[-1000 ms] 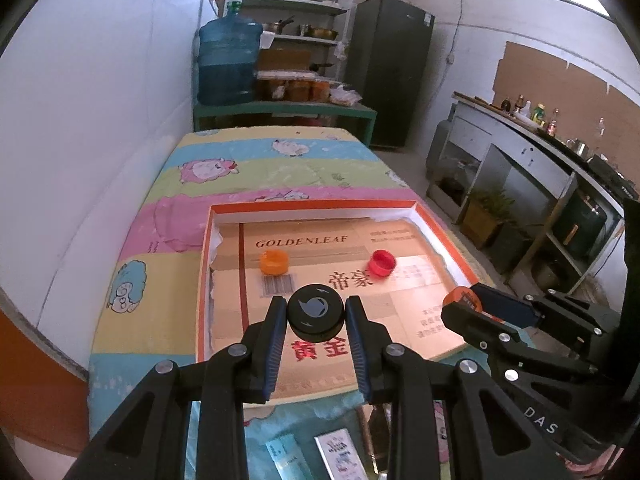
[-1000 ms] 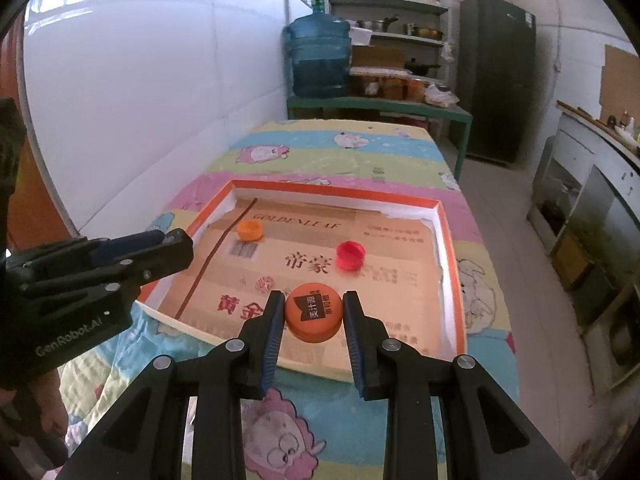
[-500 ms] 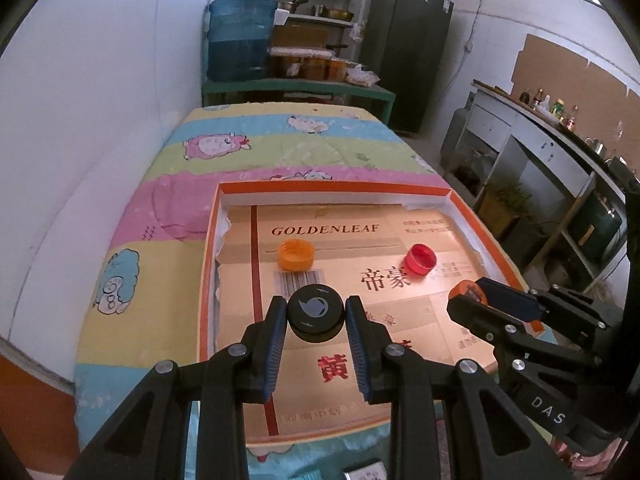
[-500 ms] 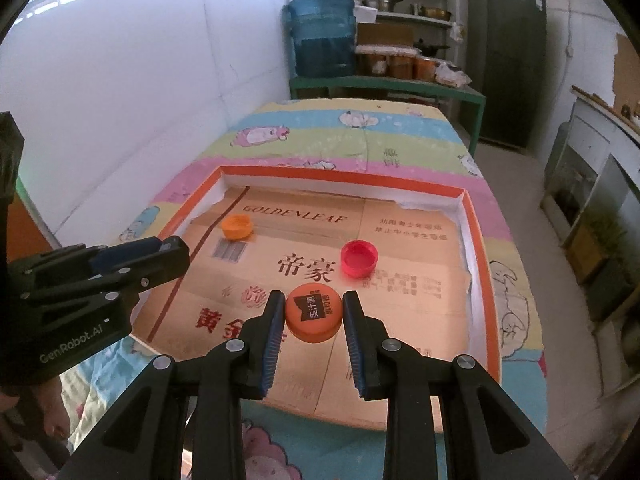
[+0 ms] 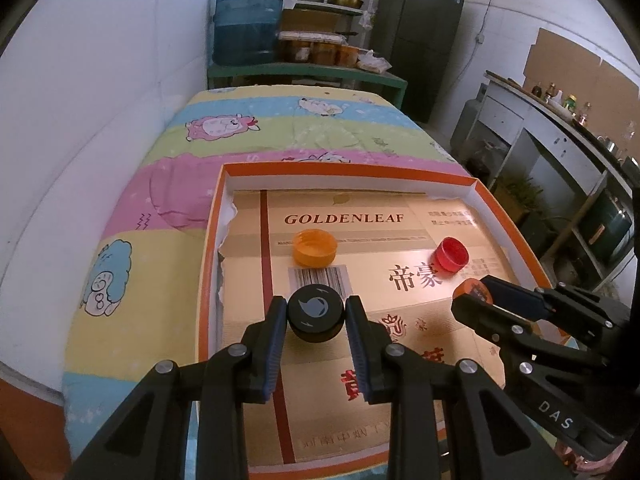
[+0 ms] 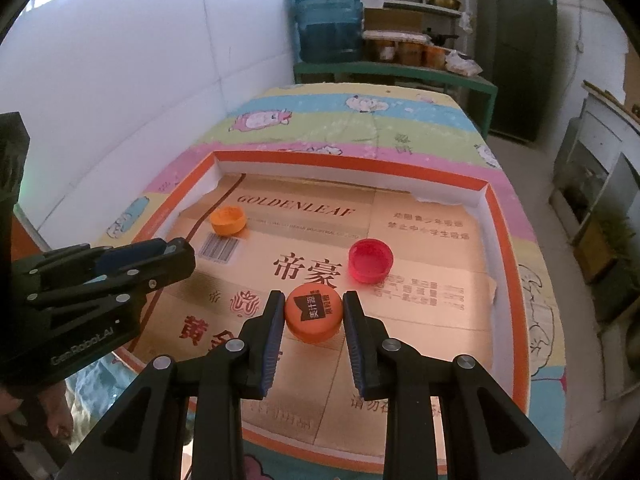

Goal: Organize rigid objects
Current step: 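Carry the black cap with the left tool while the right tool carries the labeled cap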

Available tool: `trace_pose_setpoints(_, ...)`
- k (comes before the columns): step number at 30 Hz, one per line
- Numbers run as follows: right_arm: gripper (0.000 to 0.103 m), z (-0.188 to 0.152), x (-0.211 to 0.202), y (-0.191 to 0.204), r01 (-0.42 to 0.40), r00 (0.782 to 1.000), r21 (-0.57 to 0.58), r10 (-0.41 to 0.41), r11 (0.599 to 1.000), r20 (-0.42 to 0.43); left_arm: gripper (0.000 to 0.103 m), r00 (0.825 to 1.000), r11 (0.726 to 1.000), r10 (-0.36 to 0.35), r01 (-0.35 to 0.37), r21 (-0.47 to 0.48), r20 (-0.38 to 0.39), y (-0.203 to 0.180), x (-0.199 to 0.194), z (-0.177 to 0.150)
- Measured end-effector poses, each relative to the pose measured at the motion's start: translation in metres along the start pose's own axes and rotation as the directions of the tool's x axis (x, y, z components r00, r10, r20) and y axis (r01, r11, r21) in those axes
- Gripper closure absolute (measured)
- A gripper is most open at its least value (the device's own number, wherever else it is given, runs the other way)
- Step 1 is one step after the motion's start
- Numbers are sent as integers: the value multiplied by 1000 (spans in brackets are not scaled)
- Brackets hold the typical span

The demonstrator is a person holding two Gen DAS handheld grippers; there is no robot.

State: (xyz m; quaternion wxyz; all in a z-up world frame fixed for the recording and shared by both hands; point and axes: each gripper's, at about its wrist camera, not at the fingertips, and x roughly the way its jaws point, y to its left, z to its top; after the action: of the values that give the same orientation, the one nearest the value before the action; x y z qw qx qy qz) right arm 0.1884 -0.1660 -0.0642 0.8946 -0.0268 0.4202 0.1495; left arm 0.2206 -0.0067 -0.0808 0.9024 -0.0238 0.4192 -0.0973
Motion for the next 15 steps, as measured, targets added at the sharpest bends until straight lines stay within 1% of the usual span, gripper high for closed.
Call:
trace_pose_setpoints(7,73,2,5,-2,-1,1000,0,1,1000,-9,72,1000,1000,5,-5,-2,-10,1,8,0)
trace_pose_setpoints(12,73,0,12,-4,-1,1000,2,1,1000,-24,72,999,1000,-11,10,-15,-31,5,16,-1)
trace_pose_setpoints(15,73,0,15,-4,-1,999,2,1,1000,-33,72,999,1000,6,-6,-6,-38,4,19,-2)
